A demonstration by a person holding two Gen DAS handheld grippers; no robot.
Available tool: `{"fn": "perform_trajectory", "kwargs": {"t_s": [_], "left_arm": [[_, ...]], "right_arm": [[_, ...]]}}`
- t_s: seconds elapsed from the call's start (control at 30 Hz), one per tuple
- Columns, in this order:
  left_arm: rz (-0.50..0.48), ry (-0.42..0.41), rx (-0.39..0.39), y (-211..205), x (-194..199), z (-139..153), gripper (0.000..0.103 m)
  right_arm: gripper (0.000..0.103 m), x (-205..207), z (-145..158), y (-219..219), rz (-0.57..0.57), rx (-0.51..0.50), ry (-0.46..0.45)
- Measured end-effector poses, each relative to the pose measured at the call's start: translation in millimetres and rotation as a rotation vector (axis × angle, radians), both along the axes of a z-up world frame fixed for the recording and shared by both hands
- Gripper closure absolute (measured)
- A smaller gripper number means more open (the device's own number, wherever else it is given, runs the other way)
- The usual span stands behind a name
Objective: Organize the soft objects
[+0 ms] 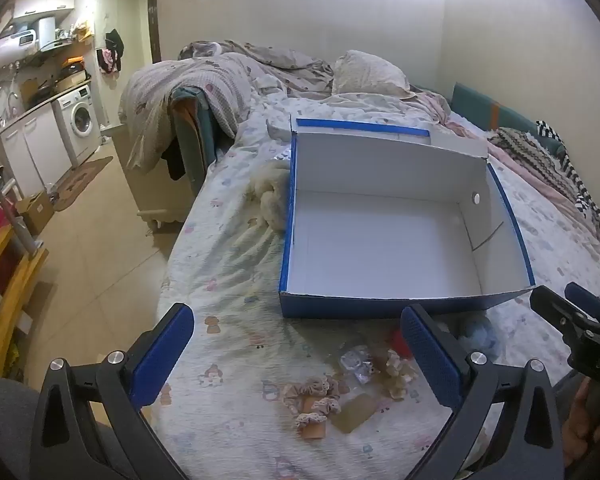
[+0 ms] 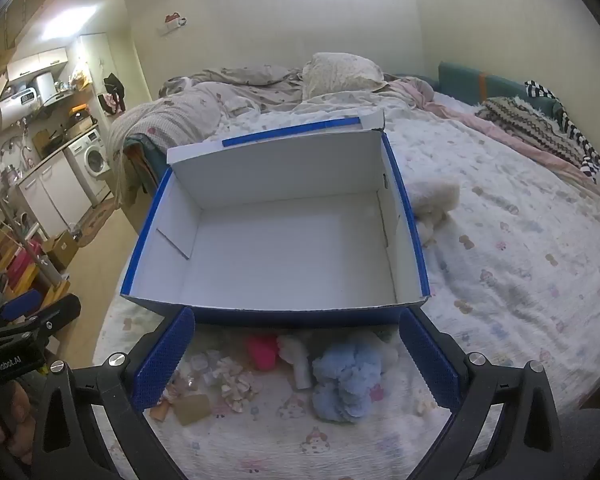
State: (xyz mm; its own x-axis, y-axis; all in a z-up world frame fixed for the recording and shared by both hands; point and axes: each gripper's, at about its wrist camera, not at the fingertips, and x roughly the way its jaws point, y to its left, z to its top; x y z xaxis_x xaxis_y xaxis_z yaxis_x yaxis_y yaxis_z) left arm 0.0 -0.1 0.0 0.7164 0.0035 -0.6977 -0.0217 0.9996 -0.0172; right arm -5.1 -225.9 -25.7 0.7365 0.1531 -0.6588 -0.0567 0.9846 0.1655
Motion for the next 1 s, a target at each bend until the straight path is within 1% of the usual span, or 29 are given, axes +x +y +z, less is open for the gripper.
{"fn": "perform_trajectory", "kwargs": {"t_s": [1.0], "left_arm": [[0.001, -0.006, 0.006, -0.2, -0.1, 0.0, 0.0]], "right_arm": [[0.0, 0.6, 0.6, 1.6, 0.0, -0.007, -0.002]]}}
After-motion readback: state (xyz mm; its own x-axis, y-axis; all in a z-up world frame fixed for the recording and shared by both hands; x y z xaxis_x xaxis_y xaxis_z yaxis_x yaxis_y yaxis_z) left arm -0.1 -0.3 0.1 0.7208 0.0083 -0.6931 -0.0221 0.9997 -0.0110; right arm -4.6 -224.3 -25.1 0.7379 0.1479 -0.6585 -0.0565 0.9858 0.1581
